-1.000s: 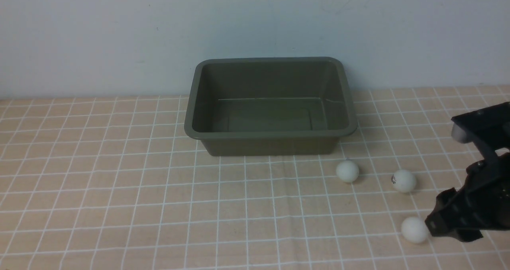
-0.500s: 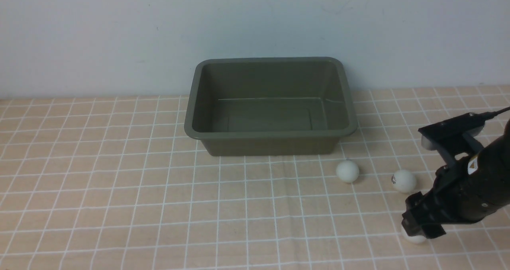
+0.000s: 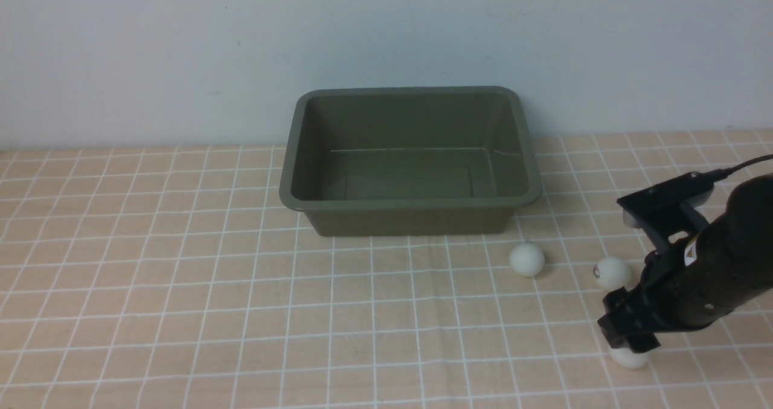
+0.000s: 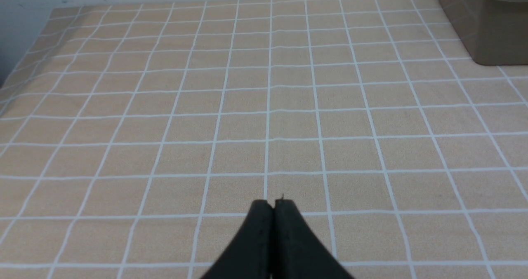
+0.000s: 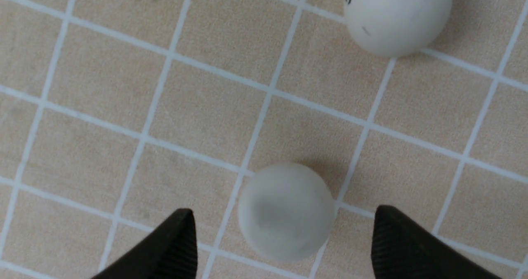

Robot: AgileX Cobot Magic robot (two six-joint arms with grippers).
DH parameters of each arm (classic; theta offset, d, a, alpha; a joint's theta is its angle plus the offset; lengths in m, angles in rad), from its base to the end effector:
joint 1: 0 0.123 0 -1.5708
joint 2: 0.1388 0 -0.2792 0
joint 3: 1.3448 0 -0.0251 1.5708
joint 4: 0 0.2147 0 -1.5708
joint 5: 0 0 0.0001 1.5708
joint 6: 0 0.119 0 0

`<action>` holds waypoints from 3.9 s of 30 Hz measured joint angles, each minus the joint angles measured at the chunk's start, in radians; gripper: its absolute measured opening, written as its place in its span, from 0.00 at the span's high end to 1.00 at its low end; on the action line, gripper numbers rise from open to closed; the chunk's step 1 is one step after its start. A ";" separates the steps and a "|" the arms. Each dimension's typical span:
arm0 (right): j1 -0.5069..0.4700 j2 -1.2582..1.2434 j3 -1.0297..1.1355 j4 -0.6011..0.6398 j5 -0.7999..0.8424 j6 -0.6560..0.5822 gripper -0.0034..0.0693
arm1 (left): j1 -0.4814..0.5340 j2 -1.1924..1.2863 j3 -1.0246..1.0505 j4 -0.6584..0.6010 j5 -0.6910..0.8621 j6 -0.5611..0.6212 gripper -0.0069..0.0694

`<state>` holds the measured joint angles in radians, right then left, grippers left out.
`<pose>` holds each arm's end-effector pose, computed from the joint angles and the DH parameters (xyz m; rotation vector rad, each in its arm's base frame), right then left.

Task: Put the table tennis balls into the box on the light coffee tablecloth.
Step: 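Reach for and grasp a ping pong ball on the table, then release the ping pong ball into the bin and lift the gripper away, then reach for and grasp a ping pong ball on the table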

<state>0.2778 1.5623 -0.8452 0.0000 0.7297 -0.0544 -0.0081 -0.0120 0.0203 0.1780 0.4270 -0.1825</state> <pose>0.2398 0.0684 0.1773 -0.4847 2.8912 0.0346 0.0469 0.0084 0.1603 -0.0611 1.9113 0.0511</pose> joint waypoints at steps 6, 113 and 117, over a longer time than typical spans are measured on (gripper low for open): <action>0.000 0.058 -0.001 0.000 -0.007 0.001 0.24 | 0.000 0.000 0.000 0.000 0.000 0.000 1.00; -0.142 0.248 -0.424 0.104 0.211 -0.124 0.31 | 0.000 0.000 0.000 0.000 0.000 0.000 1.00; -0.142 0.298 -0.424 0.130 0.190 -0.145 0.31 | 0.000 0.000 0.000 0.000 0.000 0.000 1.00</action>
<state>0.1353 1.8600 -1.2692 0.1300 0.9193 -0.1997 -0.0081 -0.0120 0.0203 0.1780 0.4270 -0.1825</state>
